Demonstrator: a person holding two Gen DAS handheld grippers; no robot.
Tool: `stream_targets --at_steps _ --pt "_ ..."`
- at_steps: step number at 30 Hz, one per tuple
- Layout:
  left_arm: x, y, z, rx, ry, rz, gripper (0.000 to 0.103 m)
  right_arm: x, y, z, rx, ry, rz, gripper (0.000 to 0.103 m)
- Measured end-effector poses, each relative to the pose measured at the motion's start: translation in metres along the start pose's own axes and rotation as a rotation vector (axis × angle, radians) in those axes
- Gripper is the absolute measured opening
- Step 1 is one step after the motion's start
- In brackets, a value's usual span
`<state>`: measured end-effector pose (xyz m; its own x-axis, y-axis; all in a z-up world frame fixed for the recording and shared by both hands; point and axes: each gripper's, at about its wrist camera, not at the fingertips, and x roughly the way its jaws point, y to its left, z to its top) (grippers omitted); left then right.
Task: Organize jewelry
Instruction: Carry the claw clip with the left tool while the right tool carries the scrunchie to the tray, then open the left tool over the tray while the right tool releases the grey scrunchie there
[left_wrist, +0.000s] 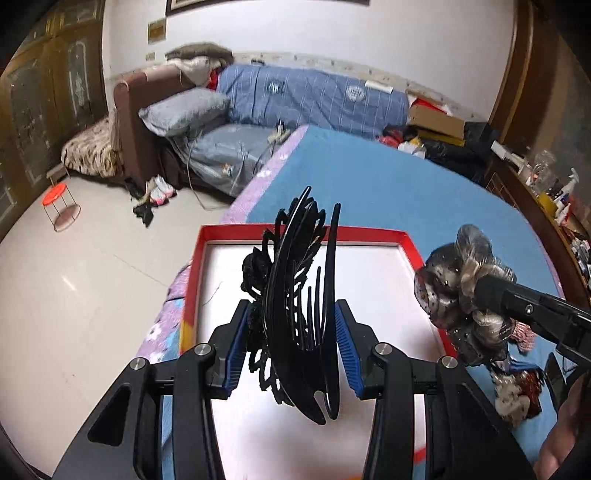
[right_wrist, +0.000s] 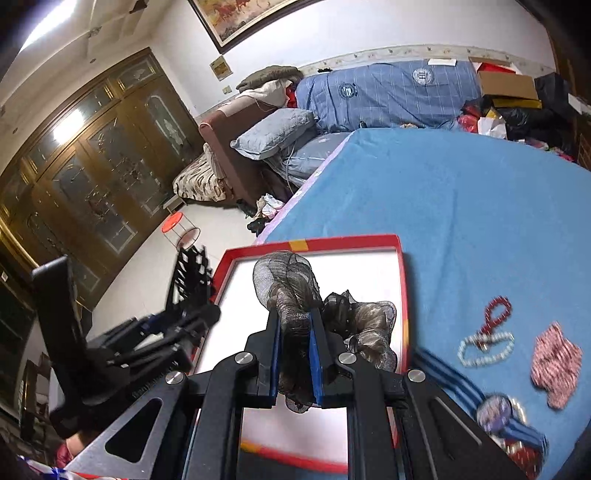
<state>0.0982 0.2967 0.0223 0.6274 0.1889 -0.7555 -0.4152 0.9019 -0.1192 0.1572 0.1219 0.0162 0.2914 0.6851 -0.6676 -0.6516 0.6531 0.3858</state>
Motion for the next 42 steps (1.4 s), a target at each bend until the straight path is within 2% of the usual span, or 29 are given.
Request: stream_targets --at_steps 3,9,20,27,28,30,32,34,42 --pt "0.020 0.003 0.012 0.000 0.019 0.025 0.043 0.020 -0.008 0.013 0.027 0.017 0.020 0.015" --pt "0.063 0.007 0.024 -0.031 0.093 0.018 0.043 0.057 -0.023 0.032 0.056 0.040 -0.024 0.016" --pt "0.097 0.014 0.024 -0.048 0.136 0.046 0.043 0.089 -0.038 0.034 0.076 0.079 -0.033 0.019" --pt "0.101 0.019 0.023 -0.067 0.142 0.039 0.047 0.097 -0.044 0.034 0.091 0.092 -0.031 0.021" --pt "0.100 0.018 0.023 -0.067 0.143 0.038 0.049 0.095 -0.043 0.034 0.090 0.090 -0.031 0.023" --pt "0.100 0.019 0.024 -0.072 0.137 0.034 0.054 0.096 -0.046 0.034 0.098 0.090 -0.022 0.040" --pt "0.097 0.020 0.025 -0.072 0.130 0.035 0.061 0.092 -0.046 0.034 0.100 0.083 -0.013 0.047" --pt "0.094 0.021 0.025 -0.076 0.123 0.038 0.064 0.088 -0.044 0.034 0.086 0.073 -0.022 0.048" --pt "0.060 0.014 0.022 -0.067 0.065 0.023 0.064 0.058 -0.040 0.029 0.074 0.024 0.004 0.048"
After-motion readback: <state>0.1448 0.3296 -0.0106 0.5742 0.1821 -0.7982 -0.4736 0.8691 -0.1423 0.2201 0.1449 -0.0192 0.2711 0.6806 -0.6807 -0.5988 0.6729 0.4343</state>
